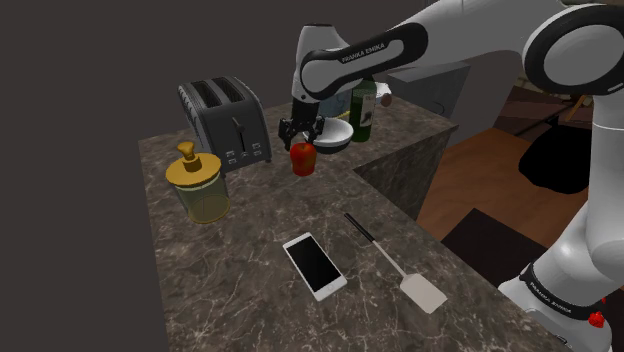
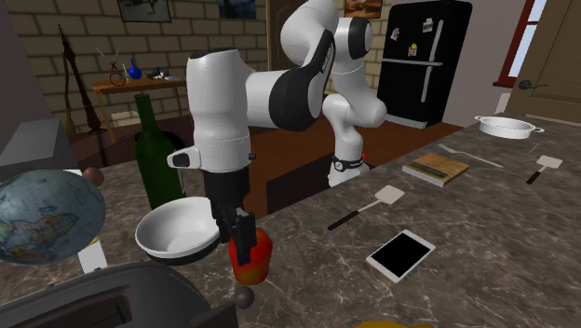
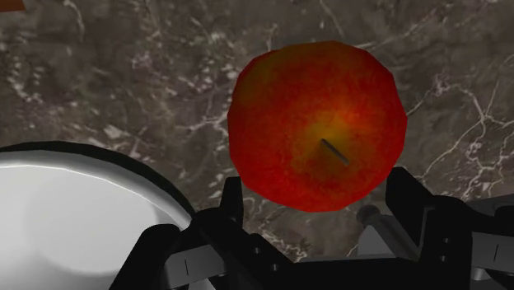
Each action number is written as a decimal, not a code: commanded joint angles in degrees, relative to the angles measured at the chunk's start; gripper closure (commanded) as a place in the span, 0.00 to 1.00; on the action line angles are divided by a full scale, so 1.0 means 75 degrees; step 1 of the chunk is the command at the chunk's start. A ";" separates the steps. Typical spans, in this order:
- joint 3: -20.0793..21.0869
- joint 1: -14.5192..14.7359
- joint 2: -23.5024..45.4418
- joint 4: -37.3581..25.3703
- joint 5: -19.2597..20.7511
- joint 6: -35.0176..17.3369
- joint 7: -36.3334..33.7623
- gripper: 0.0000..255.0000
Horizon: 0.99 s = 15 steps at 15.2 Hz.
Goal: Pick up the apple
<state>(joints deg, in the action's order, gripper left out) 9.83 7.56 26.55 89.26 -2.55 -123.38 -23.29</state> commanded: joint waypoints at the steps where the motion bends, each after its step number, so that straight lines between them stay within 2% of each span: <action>1: 0.0003 0.0005 0.0011 0.0019 0.0000 0.0002 -0.0003 1.00; 3: 0.0003 0.0004 0.0016 0.0012 0.0000 0.0004 0.0000 1.00; 15: 0.0020 0.0004 -0.0270 -0.0800 -0.0009 0.1096 -0.0080 1.00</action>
<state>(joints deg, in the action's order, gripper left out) 9.95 7.60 24.94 83.40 -2.58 -115.74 -23.83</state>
